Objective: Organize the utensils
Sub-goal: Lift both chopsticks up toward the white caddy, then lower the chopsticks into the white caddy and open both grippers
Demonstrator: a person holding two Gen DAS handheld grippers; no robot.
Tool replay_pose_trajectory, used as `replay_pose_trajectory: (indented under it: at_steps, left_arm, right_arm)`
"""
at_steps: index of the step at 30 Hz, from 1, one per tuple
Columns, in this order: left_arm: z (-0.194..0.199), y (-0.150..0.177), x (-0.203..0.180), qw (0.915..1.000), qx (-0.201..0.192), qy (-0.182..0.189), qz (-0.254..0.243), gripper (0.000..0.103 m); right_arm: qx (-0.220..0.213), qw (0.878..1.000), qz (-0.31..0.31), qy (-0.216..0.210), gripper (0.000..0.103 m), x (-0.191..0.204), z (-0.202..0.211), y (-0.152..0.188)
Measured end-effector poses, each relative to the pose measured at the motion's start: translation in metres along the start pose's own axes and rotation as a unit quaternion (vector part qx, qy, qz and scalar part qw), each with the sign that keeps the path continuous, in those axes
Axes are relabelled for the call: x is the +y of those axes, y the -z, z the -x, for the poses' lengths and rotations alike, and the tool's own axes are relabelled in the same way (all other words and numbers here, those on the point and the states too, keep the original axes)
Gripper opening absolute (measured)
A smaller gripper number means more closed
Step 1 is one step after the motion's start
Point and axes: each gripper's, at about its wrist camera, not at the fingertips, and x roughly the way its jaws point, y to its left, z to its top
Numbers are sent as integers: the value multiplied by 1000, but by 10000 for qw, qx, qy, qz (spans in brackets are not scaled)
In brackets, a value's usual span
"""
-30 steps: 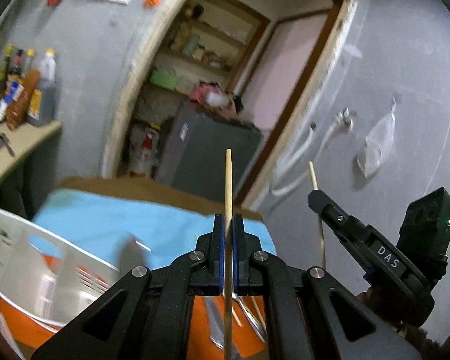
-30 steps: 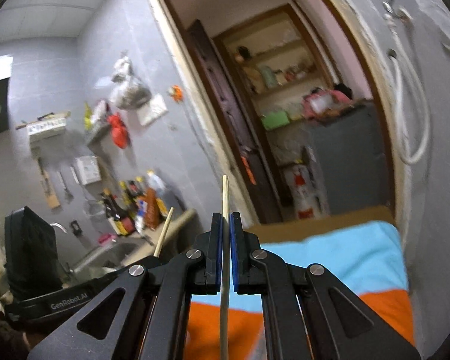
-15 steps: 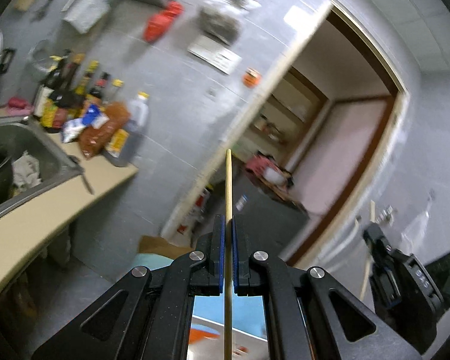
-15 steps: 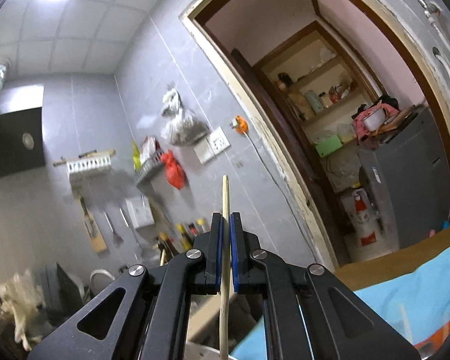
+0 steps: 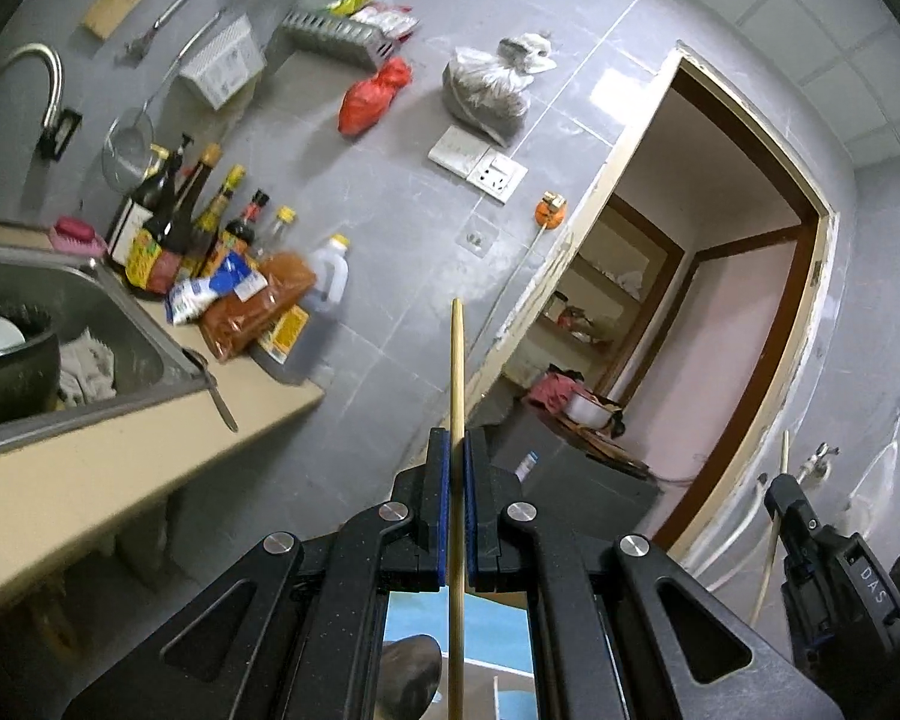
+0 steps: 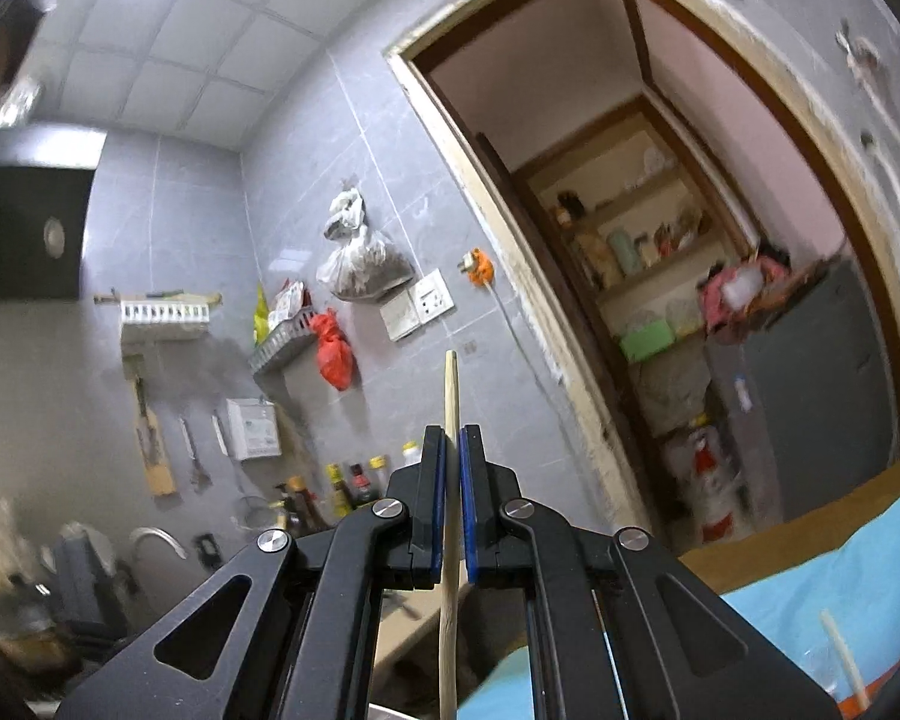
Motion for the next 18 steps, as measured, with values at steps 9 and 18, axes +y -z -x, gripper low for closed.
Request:
replay_pose_trajectory:
  at_steps: [9,18]
  left_arm:
    - [6,14,-6,9991,-219,-86,-343,2]
    - [12,34,-15,9951,-405,-109,-892,2]
  right_arm:
    - [59,9980,607,176,3,15,4,24]
    - [184,9916,1259,210,3,24,10,45]
